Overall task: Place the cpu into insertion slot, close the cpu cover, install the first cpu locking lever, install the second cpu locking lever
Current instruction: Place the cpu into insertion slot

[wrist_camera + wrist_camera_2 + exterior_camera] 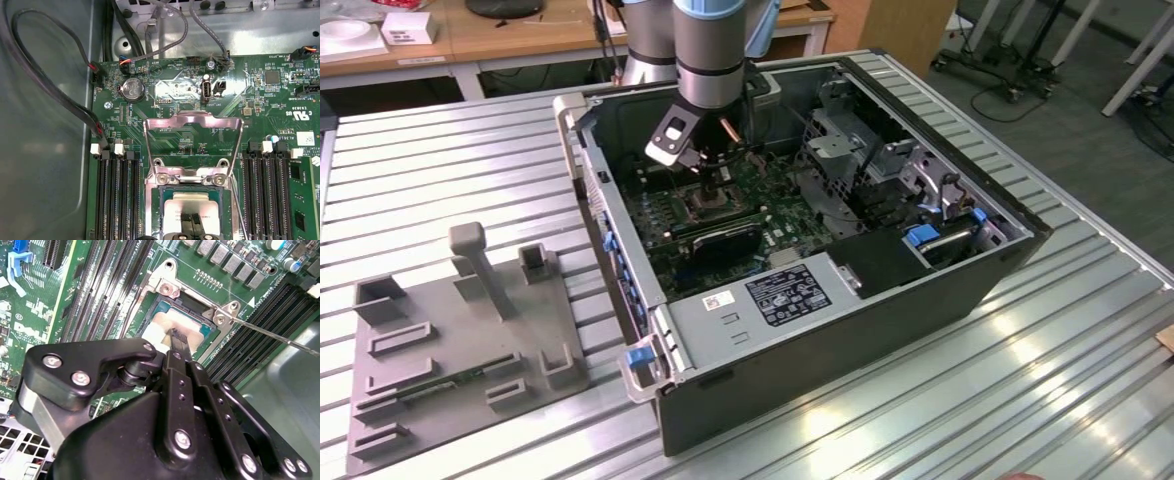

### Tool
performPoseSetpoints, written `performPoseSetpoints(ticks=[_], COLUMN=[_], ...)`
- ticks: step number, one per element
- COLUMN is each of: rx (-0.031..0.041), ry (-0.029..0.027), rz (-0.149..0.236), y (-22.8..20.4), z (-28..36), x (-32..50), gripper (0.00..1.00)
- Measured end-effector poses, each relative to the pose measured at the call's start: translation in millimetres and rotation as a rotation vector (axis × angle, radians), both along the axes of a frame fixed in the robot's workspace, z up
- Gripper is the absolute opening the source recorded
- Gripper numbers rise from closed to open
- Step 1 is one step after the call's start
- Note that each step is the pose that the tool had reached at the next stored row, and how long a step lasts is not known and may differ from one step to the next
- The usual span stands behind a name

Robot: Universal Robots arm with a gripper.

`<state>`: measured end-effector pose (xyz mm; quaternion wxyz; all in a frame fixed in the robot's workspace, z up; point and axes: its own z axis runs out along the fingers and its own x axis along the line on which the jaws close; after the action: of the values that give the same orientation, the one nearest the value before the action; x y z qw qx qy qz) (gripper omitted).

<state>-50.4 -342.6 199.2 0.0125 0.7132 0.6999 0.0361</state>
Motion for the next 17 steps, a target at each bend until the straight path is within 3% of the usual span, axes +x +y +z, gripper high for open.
performPoseSetpoints(ticks=[10,17], rx=[0.0019,0.0008], ry=[-0.0015,-0.0006], rz=[0.000,0.000], y=[0.3,0.2], z=[0.5,14.0], x=[0.3,0.1], gripper=[0.10,0.10])
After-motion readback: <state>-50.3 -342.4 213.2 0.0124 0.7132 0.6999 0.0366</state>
